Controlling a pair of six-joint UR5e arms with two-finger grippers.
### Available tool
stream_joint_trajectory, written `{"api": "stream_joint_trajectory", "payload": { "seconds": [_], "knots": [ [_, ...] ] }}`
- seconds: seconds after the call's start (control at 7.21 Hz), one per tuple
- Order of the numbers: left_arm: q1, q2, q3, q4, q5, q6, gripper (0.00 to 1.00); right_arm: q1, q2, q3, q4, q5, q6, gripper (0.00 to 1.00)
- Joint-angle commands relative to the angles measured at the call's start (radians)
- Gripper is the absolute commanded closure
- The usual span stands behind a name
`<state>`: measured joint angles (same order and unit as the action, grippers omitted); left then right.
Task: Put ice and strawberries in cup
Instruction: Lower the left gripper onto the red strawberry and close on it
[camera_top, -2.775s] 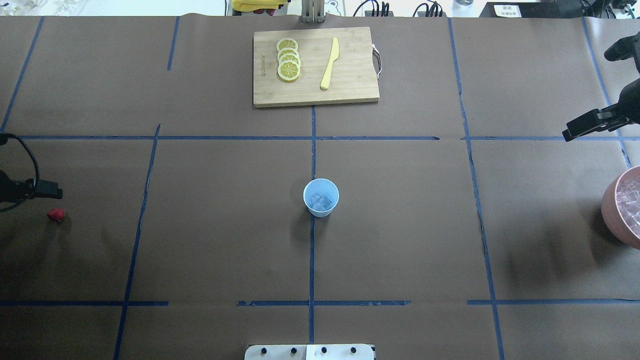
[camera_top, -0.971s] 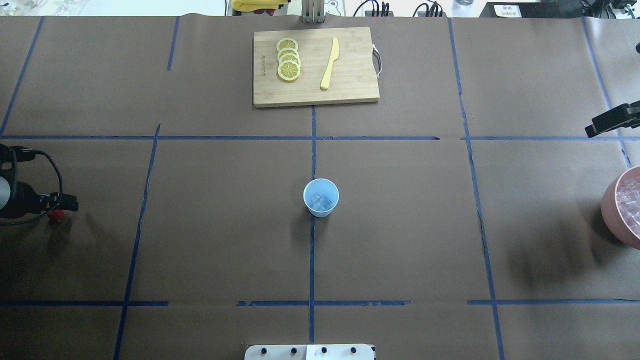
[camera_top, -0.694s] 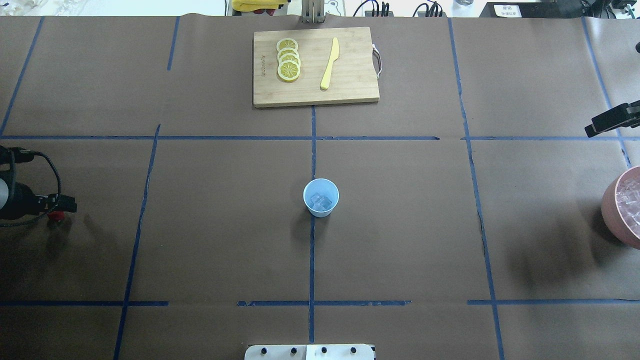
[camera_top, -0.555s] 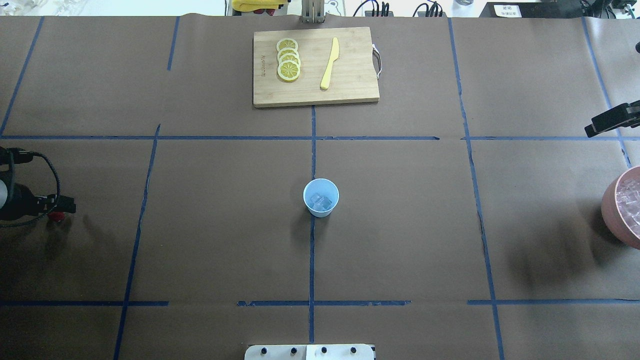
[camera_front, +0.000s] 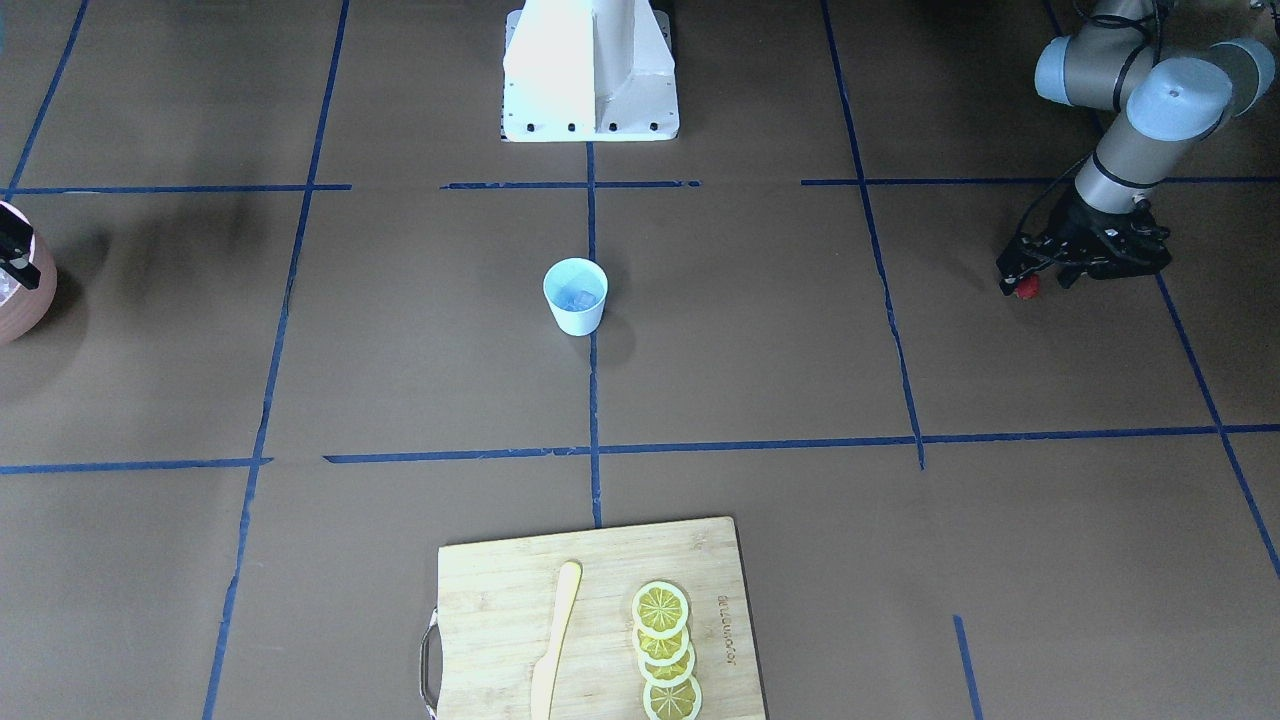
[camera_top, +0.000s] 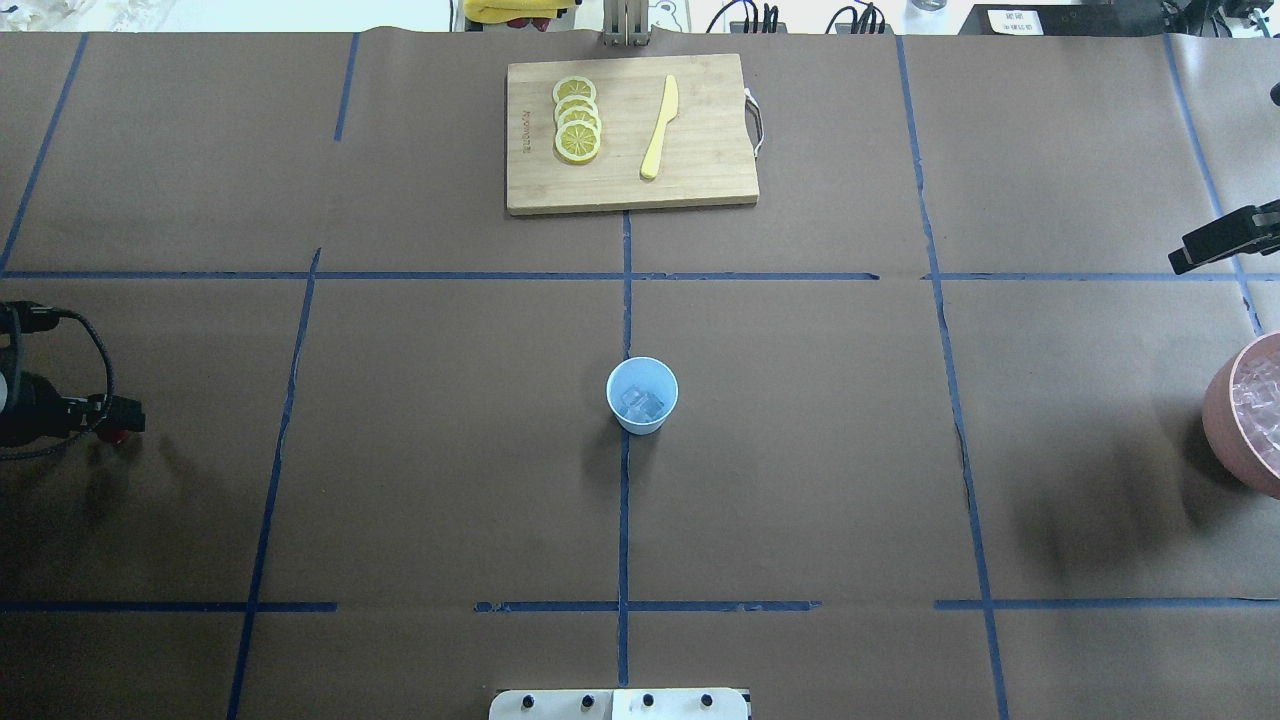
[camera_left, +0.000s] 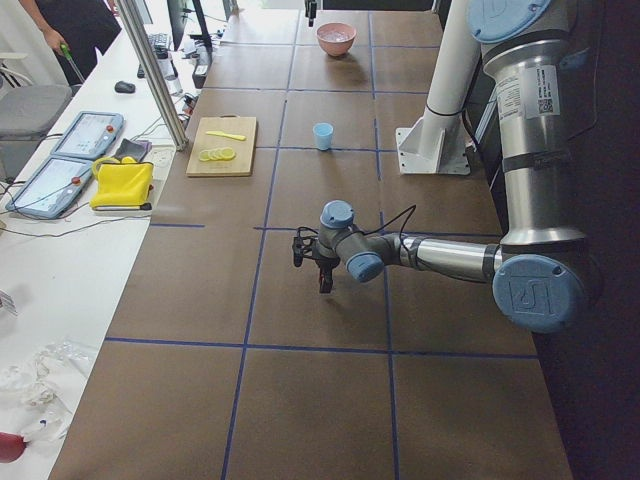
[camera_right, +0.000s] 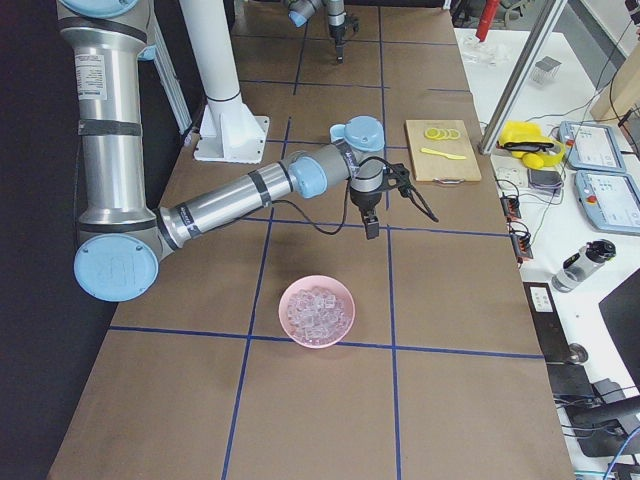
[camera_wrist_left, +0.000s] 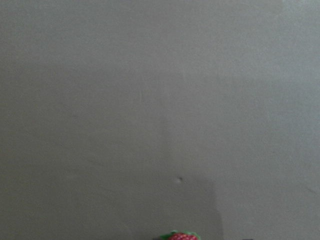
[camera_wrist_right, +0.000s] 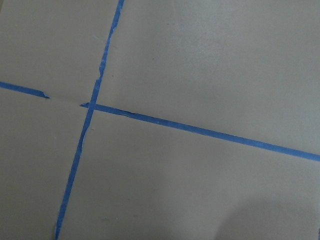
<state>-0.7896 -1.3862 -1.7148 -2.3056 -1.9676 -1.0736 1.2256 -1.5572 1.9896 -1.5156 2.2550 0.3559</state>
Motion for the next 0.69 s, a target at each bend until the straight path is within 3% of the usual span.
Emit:
{"api": "stream_joint_trajectory", "payload": {
  "seconds": [0.0,0.14,0.55],
  "knots": [
    [0.003,0.001,0.000,0.000,0.001,0.000,0.19,0.000,0.000,0.000,0.000,0.000,0.000,0.01],
    [0.003,0.001,-0.002,0.000,0.000,0.000,0.31,0.000,0.000,0.000,0.000,0.000,0.000,0.01],
    [0.001,0.001,-0.005,-0.012,0.003,-0.002,0.88,0.000,-0.001,0.006,0.000,0.003,0.002,0.01]
  ]
}}
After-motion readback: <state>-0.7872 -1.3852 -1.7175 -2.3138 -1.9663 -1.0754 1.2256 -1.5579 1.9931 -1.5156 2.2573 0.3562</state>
